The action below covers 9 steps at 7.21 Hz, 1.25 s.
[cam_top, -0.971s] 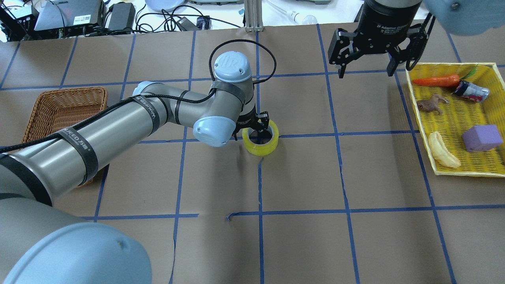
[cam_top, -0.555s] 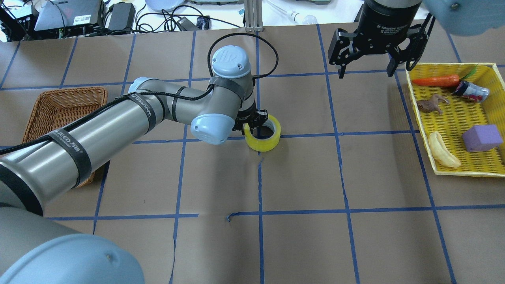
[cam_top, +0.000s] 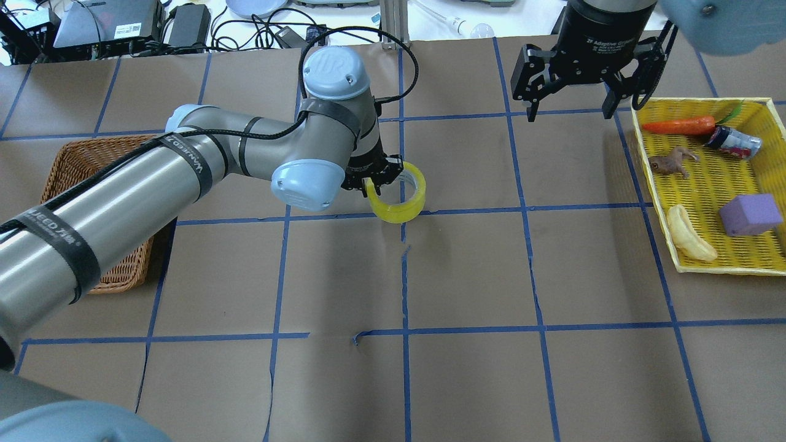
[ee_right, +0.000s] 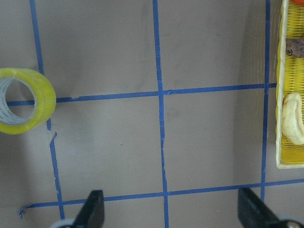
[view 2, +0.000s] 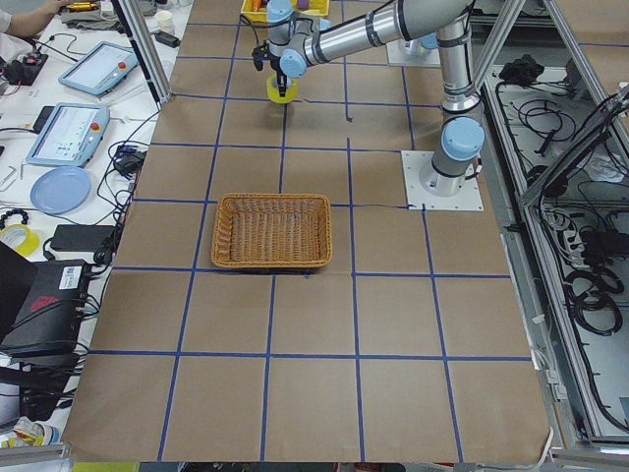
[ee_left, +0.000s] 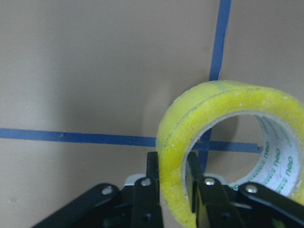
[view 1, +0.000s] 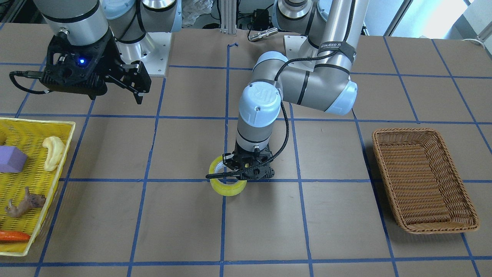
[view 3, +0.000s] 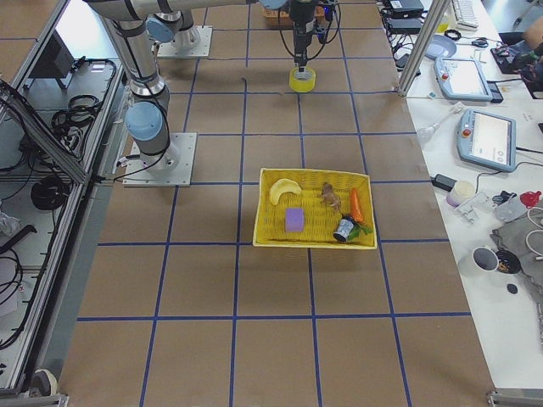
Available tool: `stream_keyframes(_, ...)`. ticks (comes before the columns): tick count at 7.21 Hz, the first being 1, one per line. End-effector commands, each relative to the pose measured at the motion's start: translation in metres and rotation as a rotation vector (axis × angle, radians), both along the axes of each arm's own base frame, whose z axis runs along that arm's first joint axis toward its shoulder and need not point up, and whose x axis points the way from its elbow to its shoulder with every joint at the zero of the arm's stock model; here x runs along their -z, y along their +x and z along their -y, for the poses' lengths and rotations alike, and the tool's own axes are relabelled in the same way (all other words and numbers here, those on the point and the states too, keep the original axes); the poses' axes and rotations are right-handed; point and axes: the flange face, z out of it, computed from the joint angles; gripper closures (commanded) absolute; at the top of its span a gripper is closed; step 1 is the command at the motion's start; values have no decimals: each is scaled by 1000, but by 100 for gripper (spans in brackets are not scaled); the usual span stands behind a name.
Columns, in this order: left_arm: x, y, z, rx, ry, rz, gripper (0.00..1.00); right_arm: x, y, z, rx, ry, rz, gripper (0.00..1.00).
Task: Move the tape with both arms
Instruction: 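Carry the tape roll with the left gripper and lower it into the wicker basket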
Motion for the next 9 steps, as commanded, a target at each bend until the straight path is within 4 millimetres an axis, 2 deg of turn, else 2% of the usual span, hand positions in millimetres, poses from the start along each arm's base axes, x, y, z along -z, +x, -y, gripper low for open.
stream_keyframes(1,-50,78,6,54,41,16,100,0,-1,0,1,0,0,0)
stream_keyframes(3,-82,200,25,157,16,39,100,0,-1,0,1,1,-2,0)
stream_keyframes(5,-89,287,21,229,46,24,100,0,-1,0,1,3,-3,0)
stream_keyframes(7,-81,397,13,166,83,2,100,0,-2,0,2,1,-5,0)
stream_keyframes(8,-74,426,12,271,77,-2,100,1,-1,0,1,2,-5,0)
stream_keyframes(9,-66,464,8,364,69,-1,100,1,-1,0,1,2,-6,0)
